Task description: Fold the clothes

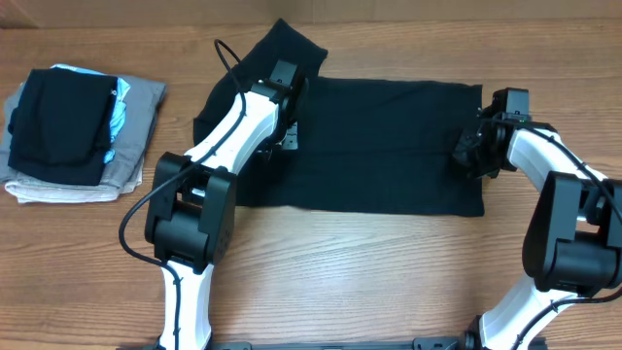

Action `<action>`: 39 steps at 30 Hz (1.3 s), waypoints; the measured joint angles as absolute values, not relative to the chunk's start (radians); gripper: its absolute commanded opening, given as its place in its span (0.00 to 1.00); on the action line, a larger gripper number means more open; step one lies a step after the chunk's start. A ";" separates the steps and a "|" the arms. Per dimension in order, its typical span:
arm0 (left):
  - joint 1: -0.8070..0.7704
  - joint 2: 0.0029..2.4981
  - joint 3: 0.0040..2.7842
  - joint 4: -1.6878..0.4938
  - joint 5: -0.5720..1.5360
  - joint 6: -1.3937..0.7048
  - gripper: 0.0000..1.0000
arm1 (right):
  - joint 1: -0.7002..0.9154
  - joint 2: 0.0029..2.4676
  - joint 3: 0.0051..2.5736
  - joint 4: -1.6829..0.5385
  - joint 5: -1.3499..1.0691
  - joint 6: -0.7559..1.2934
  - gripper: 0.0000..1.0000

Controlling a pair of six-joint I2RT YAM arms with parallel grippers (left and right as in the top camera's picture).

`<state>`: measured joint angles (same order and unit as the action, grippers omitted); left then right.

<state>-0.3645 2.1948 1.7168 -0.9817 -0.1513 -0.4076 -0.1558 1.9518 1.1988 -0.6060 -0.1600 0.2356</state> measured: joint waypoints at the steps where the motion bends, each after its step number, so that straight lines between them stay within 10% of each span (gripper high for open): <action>1: -0.364 2.195 1.717 -0.983 -0.152 -0.408 0.32 | -0.156 1.952 1.199 -0.607 -0.160 0.235 0.07; 39: -0.331 2.195 1.750 -1.073 -0.116 -0.424 0.43 | -0.155 1.952 1.199 -0.603 -0.168 0.236 0.11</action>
<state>-0.3309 2.1948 1.7496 -1.0733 -0.1158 -0.4236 -0.1555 1.9518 1.1988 -0.6025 -0.1684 0.2356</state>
